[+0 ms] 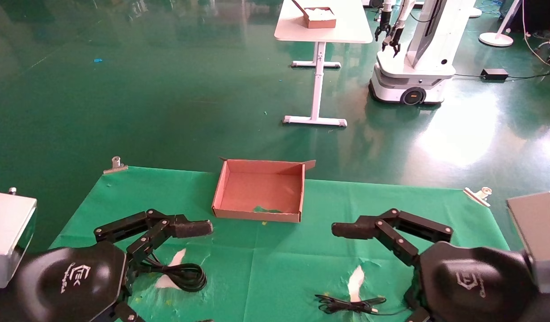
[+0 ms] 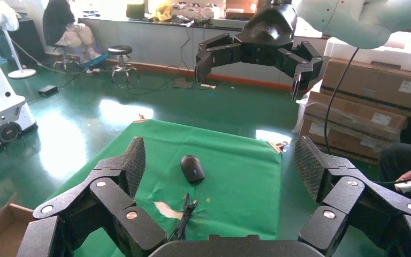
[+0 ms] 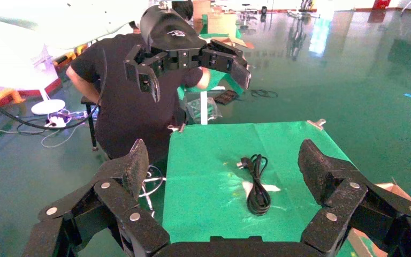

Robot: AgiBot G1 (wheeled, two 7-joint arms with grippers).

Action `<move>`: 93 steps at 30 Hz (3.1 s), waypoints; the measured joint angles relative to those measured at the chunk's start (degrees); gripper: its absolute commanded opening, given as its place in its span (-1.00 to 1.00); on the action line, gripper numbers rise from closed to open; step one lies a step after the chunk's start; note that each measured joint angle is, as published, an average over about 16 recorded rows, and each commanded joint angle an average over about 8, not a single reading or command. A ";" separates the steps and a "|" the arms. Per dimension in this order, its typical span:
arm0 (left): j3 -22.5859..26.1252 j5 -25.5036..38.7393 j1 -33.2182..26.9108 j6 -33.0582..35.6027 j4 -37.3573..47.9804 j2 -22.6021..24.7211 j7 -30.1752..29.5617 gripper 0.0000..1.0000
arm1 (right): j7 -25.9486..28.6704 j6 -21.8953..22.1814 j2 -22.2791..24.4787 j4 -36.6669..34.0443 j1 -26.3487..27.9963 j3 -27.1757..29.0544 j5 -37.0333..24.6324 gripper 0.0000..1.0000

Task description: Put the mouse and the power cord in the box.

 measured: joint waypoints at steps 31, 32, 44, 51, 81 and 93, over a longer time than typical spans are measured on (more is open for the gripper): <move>0.31 0.64 -0.01 -0.11 -0.06 -0.03 -0.17 1.00 | -0.06 -0.04 0.28 0.25 -0.14 -0.41 -1.08 1.00; 0.56 1.19 -0.10 -0.22 -0.13 -0.05 -0.35 1.00 | -0.03 -0.01 0.35 0.32 -0.16 -0.59 -1.53 1.00; 10.27 24.22 -7.73 -2.27 -1.47 1.30 -9.07 1.00 | 1.80 0.23 1.05 2.41 2.77 -6.74 -17.01 1.00; 17.42 42.64 -14.30 -3.72 -1.15 4.59 -15.19 1.00 | 3.80 0.89 -0.14 3.40 6.38 -11.67 -29.92 1.00; 30.71 84.21 -19.50 -17.42 6.31 19.96 -16.42 1.00 | 5.98 1.82 -1.82 2.64 8.79 -14.58 -37.30 1.00; 32.60 88.83 -19.81 -20.45 14.26 23.97 -15.41 1.00 | 6.44 1.98 -1.59 2.59 8.41 -15.05 -38.10 1.00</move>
